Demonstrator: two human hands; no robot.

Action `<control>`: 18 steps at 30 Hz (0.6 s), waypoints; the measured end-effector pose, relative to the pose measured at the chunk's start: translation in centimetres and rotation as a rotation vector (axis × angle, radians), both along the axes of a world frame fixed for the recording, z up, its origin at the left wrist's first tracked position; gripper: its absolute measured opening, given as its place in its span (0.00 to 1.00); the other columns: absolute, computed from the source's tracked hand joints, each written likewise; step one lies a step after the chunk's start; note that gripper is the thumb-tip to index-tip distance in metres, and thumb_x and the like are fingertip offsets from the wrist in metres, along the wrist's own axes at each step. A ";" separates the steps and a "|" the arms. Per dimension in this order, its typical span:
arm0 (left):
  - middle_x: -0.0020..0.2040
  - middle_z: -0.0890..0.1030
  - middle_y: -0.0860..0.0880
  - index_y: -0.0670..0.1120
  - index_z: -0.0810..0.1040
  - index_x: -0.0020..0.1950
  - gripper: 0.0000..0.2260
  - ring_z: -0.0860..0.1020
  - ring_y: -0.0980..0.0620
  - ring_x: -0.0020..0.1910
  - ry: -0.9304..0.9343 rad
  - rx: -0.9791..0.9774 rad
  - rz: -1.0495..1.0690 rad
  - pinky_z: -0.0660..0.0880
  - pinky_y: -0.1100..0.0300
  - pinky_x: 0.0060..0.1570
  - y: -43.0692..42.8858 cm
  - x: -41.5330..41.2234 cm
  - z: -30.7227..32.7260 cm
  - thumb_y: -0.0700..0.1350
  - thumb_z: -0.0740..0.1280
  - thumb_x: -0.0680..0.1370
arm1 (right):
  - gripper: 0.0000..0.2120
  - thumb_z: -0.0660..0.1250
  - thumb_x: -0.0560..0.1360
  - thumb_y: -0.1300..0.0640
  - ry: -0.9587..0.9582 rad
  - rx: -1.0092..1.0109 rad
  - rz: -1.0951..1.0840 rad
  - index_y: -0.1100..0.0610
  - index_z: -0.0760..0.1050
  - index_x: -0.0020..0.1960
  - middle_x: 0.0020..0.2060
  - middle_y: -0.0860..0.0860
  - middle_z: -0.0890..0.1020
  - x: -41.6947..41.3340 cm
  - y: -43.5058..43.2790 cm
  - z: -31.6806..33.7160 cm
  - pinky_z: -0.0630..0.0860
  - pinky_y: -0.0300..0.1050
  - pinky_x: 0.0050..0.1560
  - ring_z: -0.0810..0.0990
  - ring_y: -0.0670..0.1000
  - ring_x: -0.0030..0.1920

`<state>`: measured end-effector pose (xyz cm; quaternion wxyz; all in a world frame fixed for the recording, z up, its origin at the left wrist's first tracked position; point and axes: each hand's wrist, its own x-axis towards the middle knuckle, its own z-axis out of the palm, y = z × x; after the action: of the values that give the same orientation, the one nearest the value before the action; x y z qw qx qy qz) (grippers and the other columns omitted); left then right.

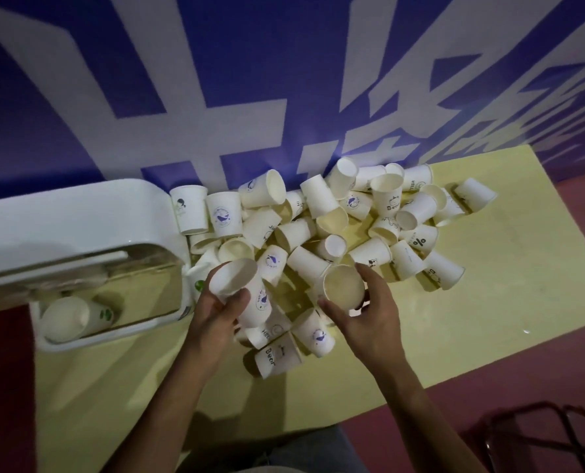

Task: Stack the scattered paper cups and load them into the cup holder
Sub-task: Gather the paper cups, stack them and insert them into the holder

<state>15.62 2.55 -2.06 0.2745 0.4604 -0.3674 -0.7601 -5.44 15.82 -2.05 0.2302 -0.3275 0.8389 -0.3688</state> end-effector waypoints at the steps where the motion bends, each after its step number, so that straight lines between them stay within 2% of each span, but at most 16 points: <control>1: 0.61 0.84 0.52 0.52 0.74 0.69 0.46 0.82 0.50 0.62 -0.007 -0.040 -0.008 0.81 0.54 0.53 -0.2 1.3 0.2 0.66 0.83 0.56 | 0.40 0.81 0.67 0.42 -0.011 0.005 0.006 0.47 0.69 0.73 0.65 0.41 0.75 1.2 -0.4 0.1 0.78 0.44 0.55 0.76 0.44 0.60; 3: 0.58 0.84 0.56 0.50 0.71 0.69 0.43 0.82 0.57 0.57 -0.030 -0.099 -0.003 0.79 0.63 0.48 -0.7 4.0 0.7 0.64 0.82 0.60 | 0.41 0.82 0.66 0.41 -0.020 0.003 0.033 0.47 0.68 0.73 0.64 0.42 0.75 3.7 -1.4 0.2 0.79 0.48 0.57 0.77 0.45 0.59; 6: 0.55 0.84 0.61 0.48 0.69 0.67 0.25 0.81 0.63 0.55 -0.046 -0.168 0.010 0.76 0.68 0.51 -1.6 8.4 1.0 0.49 0.72 0.72 | 0.39 0.83 0.65 0.43 -0.020 -0.023 0.092 0.46 0.70 0.71 0.60 0.37 0.75 7.6 -3.3 0.4 0.79 0.48 0.56 0.76 0.41 0.56; 8: 0.57 0.84 0.60 0.48 0.69 0.68 0.27 0.81 0.62 0.57 -0.061 -0.187 0.014 0.76 0.68 0.53 -2.3 11.6 1.0 0.52 0.73 0.72 | 0.37 0.84 0.64 0.45 -0.030 -0.045 0.131 0.45 0.71 0.69 0.58 0.37 0.76 10.5 -4.7 0.4 0.79 0.47 0.54 0.77 0.41 0.55; 11: 0.57 0.83 0.55 0.49 0.71 0.67 0.30 0.81 0.60 0.56 -0.083 -0.210 0.032 0.77 0.65 0.52 -3.0 16.5 0.7 0.51 0.74 0.67 | 0.37 0.84 0.63 0.45 -0.018 -0.067 0.182 0.47 0.73 0.68 0.58 0.40 0.77 14.9 -6.8 0.3 0.79 0.46 0.50 0.77 0.41 0.53; 14: 0.62 0.79 0.54 0.60 0.72 0.67 0.31 0.78 0.54 0.62 -0.175 -0.284 0.015 0.77 0.59 0.55 -3.8 21.2 0.5 0.55 0.77 0.65 | 0.37 0.85 0.62 0.46 -0.018 -0.070 0.244 0.44 0.73 0.67 0.57 0.35 0.76 19.4 -8.9 0.1 0.80 0.45 0.49 0.76 0.38 0.53; 16: 0.63 0.77 0.57 0.64 0.72 0.65 0.30 0.77 0.53 0.63 -0.270 -0.368 0.004 0.75 0.61 0.57 -4.0 23.8 0.4 0.57 0.78 0.66 | 0.36 0.84 0.62 0.45 -0.053 -0.084 0.291 0.40 0.72 0.65 0.57 0.32 0.76 21.7 -9.9 0.1 0.79 0.44 0.49 0.77 0.40 0.54; 18: 0.64 0.77 0.56 0.61 0.73 0.66 0.31 0.76 0.52 0.64 -0.328 -0.416 0.041 0.74 0.59 0.59 -4.1 26.1 0.3 0.57 0.79 0.65 | 0.36 0.84 0.63 0.45 -0.060 -0.107 0.354 0.42 0.72 0.67 0.59 0.34 0.76 24.0 -11.0 0.2 0.77 0.42 0.49 0.78 0.43 0.55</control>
<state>41.70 -1.54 -1.79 0.3154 0.5186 -0.5460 -0.5775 18.58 4.87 -1.89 0.2987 -0.4707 0.7402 -0.3760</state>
